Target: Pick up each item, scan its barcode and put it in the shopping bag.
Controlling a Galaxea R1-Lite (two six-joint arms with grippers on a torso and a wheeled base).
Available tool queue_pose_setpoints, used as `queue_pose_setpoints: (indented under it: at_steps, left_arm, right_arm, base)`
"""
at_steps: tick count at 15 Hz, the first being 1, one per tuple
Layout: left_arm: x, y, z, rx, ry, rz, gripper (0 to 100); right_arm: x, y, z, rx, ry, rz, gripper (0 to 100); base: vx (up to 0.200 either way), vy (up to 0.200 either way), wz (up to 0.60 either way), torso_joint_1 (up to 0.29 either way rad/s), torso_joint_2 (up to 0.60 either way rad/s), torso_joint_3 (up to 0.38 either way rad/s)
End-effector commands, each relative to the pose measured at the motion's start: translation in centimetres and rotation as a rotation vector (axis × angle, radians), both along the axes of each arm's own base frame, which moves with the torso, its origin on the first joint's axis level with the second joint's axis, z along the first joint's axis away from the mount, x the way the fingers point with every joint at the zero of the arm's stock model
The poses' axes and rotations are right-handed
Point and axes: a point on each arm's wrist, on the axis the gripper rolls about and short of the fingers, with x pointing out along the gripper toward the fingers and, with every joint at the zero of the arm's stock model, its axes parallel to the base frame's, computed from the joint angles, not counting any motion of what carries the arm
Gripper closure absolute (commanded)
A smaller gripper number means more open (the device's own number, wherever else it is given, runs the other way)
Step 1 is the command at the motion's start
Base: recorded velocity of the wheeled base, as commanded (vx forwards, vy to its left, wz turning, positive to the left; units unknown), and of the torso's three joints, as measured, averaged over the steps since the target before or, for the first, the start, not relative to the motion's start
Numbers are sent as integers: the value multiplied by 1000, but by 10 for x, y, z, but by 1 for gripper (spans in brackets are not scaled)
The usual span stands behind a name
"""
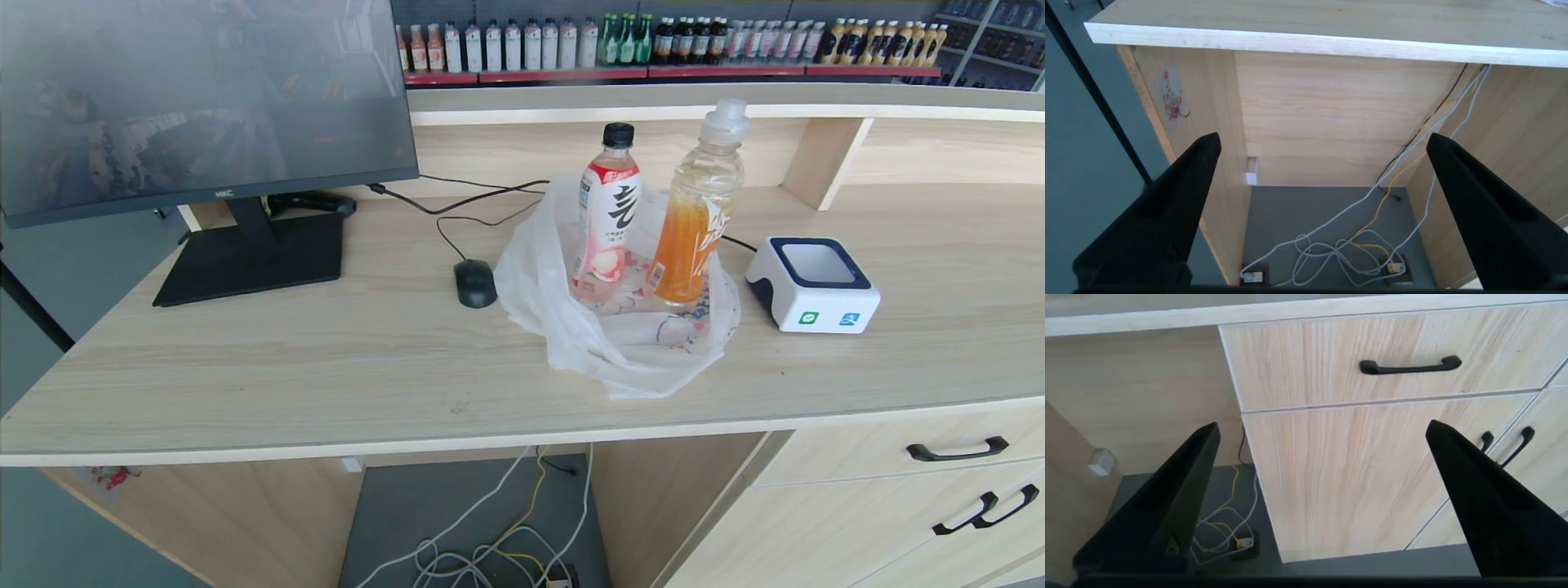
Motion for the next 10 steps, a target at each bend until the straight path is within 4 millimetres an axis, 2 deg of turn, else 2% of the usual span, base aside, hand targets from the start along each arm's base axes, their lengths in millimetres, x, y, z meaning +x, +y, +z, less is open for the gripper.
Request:
queue_pose_setpoints:
  at_steps: [1, 6, 9, 10]
  left_arm:
    - [0, 0, 0, 0, 0, 1, 0]
    - [0, 0, 0, -2, 0, 0, 0]
    - [0, 0, 0, 0, 0, 1, 0]
    - [0, 0, 0, 0, 0, 0, 0]
  right_arm:
    - [0, 0, 0, 0, 1, 1, 0]
    - [0, 0, 0, 1, 0, 1, 0]
    - [0, 0, 0, 1, 0, 1, 0]
    - [0, 0, 0, 1, 0, 1, 0]
  base:
    - [0, 0, 0, 0, 0, 0]
    - [0, 0, 0, 0, 0, 0]
    - [-200, 0, 0, 2, 2, 6]
    - [0, 0, 0, 0, 0, 0]
